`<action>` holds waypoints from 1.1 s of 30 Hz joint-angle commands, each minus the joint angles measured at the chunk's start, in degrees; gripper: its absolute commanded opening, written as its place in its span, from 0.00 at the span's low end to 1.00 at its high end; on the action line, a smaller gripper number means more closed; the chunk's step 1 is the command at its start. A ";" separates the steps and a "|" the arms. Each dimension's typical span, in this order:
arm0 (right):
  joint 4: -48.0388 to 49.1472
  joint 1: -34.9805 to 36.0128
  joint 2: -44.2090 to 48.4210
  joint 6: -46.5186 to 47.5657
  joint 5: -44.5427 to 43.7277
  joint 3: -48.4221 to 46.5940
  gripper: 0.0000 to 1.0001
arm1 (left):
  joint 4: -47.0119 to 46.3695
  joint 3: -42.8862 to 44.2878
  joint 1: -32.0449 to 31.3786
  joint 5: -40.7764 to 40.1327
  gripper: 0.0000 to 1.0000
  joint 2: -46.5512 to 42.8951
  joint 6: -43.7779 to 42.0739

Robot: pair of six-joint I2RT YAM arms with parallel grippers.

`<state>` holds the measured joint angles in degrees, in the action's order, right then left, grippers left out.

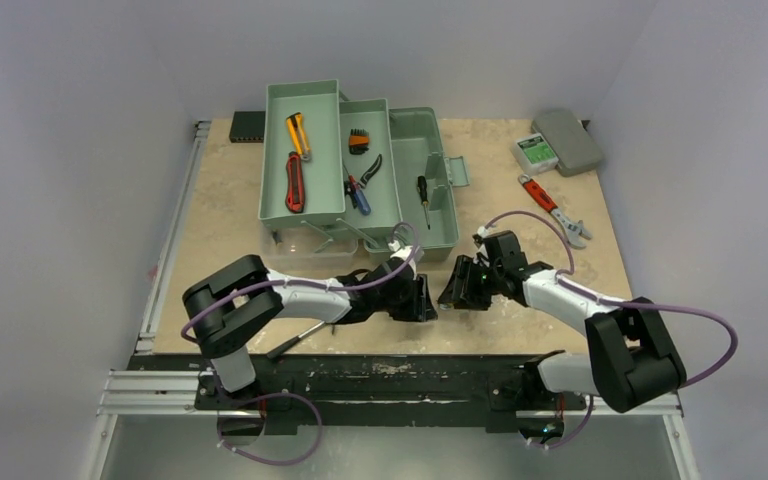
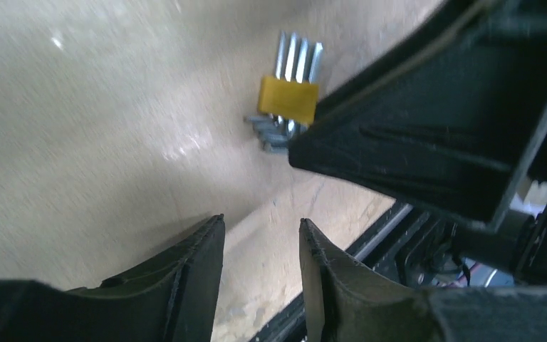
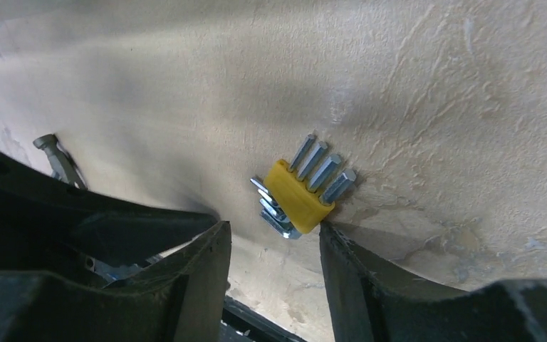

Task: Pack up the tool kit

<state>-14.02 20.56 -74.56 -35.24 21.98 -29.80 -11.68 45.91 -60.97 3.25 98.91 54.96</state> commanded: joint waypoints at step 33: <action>-18.83 -1.13 27.47 -26.03 -31.13 5.27 0.20 | 18.72 24.86 -1.21 -7.99 0.65 13.21 -25.18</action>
<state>-26.09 19.68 -52.97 -59.55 -1.15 -21.54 -1.83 67.20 -60.03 0.58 110.56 36.12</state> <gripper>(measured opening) 0.204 0.624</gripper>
